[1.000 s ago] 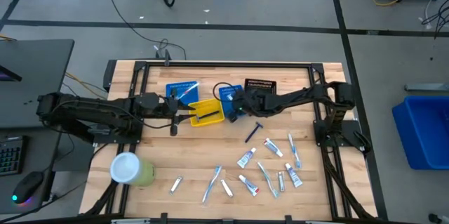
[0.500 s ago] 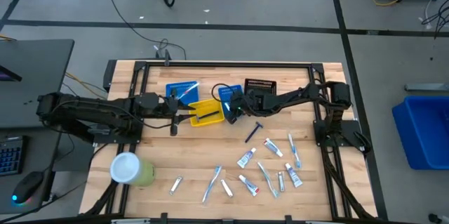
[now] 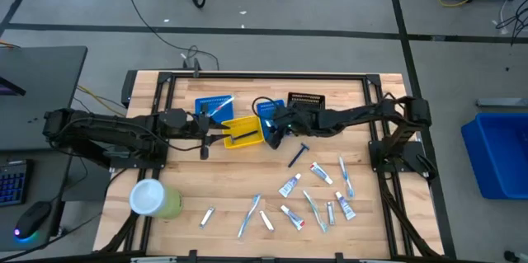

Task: Pick & Place Travel size toiletries
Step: Put the toothpaste into the black bin

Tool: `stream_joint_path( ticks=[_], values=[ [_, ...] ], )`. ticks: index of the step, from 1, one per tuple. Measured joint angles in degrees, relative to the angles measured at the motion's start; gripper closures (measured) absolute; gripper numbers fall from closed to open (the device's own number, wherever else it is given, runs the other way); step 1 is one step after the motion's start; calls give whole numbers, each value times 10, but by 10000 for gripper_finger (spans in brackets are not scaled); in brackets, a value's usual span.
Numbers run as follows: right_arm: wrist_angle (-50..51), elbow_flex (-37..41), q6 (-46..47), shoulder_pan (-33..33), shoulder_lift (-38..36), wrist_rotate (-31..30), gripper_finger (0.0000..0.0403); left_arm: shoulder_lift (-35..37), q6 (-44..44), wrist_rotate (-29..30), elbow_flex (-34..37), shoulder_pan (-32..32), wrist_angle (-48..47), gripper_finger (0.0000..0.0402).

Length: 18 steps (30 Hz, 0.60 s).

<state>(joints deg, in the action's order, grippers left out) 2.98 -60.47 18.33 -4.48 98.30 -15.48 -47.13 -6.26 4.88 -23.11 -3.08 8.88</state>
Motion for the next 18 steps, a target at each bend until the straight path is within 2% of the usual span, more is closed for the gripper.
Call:
stream_joint_path(
  ticks=[11, 18],
  values=[
    [28, 0, 2, 75, -32, 111, 224, 0, 0, 0, 0, 0, 0, 285],
    [77, 0, 4, 136, -32, 113, 225, 0, 0, 0, 0, 0, 0, 285]
  ],
)
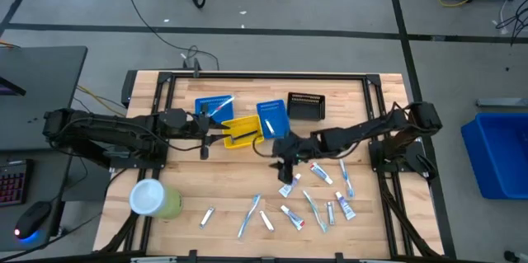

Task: Pick & Place Travel size toiletries
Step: Put the toothpaste into the black bin

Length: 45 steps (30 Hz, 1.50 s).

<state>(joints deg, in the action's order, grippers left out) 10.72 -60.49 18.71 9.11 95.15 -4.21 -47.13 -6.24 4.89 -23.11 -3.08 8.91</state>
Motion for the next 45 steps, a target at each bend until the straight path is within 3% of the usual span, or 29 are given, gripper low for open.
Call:
stream_joint_path(
  ticks=[8, 18, 25, 35, 45],
  values=[
    [50, 0, -12, 48, 0, 33, 233, 0, 0, 0, 0, 0, 0, 285],
    [49, 0, -12, 78, 0, 34, 239, 0, 33, -1, 0, 0, 0, 285],
    [50, 0, -12, 79, 0, 33, 241, -10, 44, -55, 0, 0, 0, 285],
    [99, 0, -60, 79, 8, 59, 187, -63, 33, -15, 0, 0, 42, 285],
    [109, 0, -150, 81, 81, 89, 151, -86, 32, -11, 0, 0, 61, 285]
  ],
)
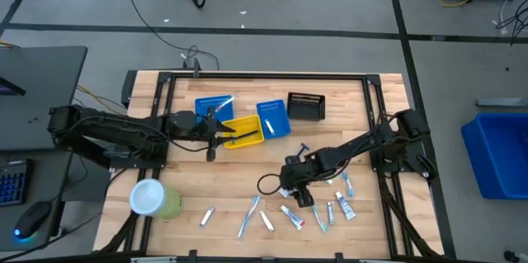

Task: Pick & Place Travel size toiletries
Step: Put the toothpaste into the black bin

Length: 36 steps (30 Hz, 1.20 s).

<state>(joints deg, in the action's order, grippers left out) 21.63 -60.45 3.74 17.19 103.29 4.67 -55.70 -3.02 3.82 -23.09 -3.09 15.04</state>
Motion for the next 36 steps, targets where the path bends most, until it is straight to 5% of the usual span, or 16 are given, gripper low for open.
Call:
stream_joint_path(
  ticks=[9, 17, 27, 36],
  values=[
    [1, 0, -47, 0, 31, -1, 138, 0, -7, 0, 0, 0, 0, 285],
    [4, -1, -102, 0, 37, -5, 191, 0, -7, 0, 0, 0, 0, 285],
    [2, -1, -33, -1, 38, -15, 278, 0, -7, 0, 0, 0, -1, 285],
    [2, -8, 40, -6, 24, -12, 299, 1, -7, 0, 0, 0, -1, 285]
  ],
)
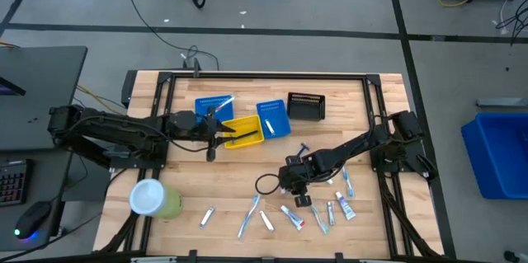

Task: Pick & Place Travel size toiletries
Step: Put the toothpaste into the black bin

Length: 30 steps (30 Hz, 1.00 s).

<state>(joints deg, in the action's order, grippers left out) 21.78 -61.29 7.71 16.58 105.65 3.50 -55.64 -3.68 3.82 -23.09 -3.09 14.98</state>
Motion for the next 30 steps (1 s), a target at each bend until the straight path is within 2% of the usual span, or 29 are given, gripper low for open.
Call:
stream_joint_path(
  ticks=[3, 6, 8, 13, 16, 18, 21, 27, 30],
  values=[
    [15, -24, 9, -7, -28, -20, 299, 0, 0, 0, 0, 0, 1, 285],
    [60, -46, -6, -14, -62, -86, 302, 0, 0, 0, 0, 0, 2, 285],
    [94, -55, -13, -19, -91, -172, 302, 0, 3, 0, 0, 0, 8, 285],
    [119, -48, 23, -42, -145, -471, 302, 0, 3, 0, 0, 0, 17, 285],
    [130, -43, 40, -68, -161, -564, 301, 0, 4, 0, 0, 0, 17, 285],
    [126, -38, 41, -93, -162, -577, 300, 0, 4, 0, 0, 0, 16, 285],
    [123, -30, 67, -141, -156, -559, 301, 0, 4, 0, 0, 0, 16, 285],
    [95, 28, 80, -243, -155, -450, 301, 0, 4, 0, 0, 0, 16, 285],
    [44, 66, 74, -288, -155, -401, 298, 0, 4, 0, 0, 0, 16, 285]
  ],
)
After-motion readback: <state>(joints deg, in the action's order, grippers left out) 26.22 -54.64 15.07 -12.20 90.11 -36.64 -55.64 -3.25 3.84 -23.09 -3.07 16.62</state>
